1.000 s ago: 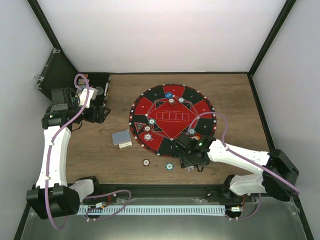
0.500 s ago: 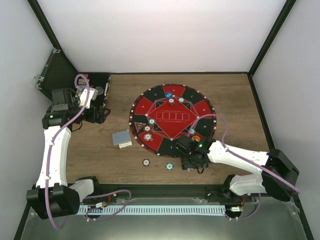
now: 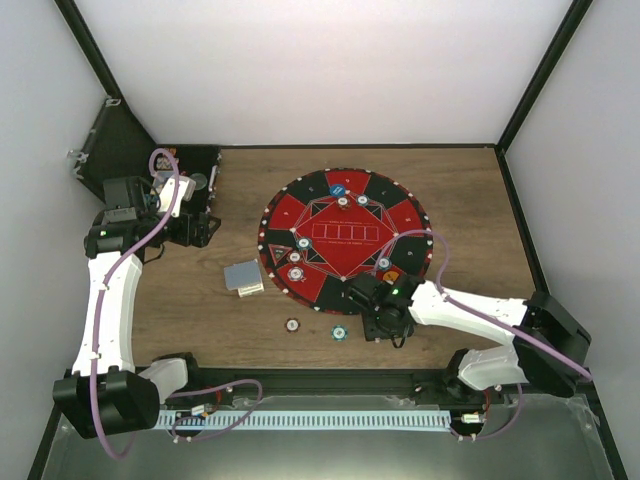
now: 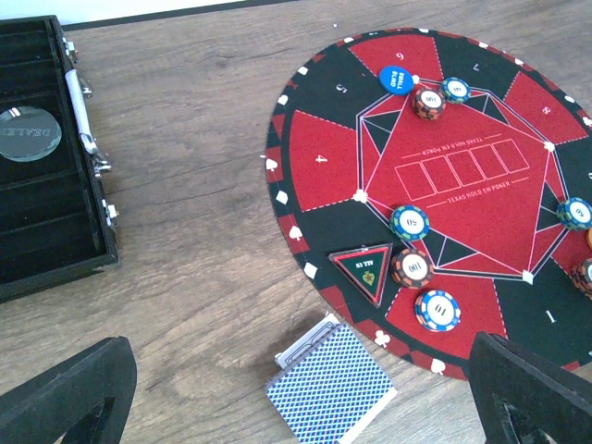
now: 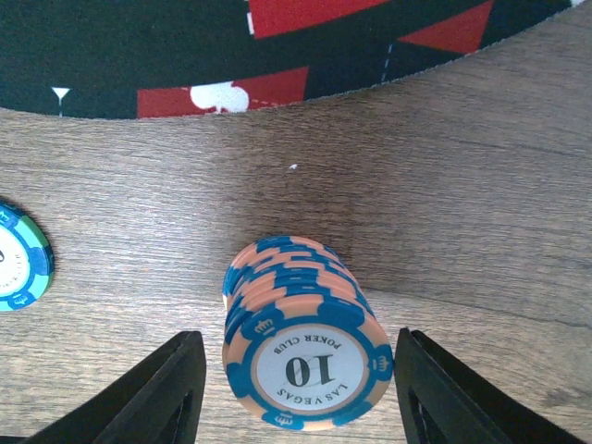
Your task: Distribute texas hold em gaming equipment
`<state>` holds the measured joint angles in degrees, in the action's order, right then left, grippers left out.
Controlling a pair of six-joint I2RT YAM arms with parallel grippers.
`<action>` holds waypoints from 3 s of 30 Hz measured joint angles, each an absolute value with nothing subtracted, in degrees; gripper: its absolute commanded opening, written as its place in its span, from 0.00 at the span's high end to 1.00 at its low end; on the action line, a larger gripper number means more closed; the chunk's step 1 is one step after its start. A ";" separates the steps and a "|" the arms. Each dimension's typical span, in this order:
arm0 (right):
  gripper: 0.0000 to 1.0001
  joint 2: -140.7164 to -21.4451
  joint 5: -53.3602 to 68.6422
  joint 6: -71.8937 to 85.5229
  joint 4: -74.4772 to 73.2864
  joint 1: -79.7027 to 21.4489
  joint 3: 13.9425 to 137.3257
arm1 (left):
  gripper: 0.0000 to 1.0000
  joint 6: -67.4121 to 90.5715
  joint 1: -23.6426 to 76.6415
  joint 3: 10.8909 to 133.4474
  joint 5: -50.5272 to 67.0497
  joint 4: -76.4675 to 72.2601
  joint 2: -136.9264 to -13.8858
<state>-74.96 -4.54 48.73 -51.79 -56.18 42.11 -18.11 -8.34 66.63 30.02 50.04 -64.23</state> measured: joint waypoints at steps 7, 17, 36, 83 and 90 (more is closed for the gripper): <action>0.49 -75.37 -4.51 48.69 -51.59 -56.31 42.11 | 0.00 -18.13 -8.34 66.63 30.02 50.04 -64.23; 0.70 -76.36 -4.54 48.47 -51.22 -56.42 42.24 | 0.00 -18.26 -8.34 66.65 29.80 50.06 -64.20; 0.86 -77.73 -10.81 44.93 -58.76 -53.47 58.06 | 0.00 -18.37 -8.34 66.74 29.67 50.13 -64.20; 0.38 -136.68 -9.04 22.96 -47.77 -16.73 114.85 | 0.00 -20.91 -8.38 67.83 28.60 52.71 -65.89; 0.38 -132.60 -9.43 22.94 -49.17 -16.71 114.13 | 0.00 -20.91 -8.38 67.83 28.82 52.82 -65.73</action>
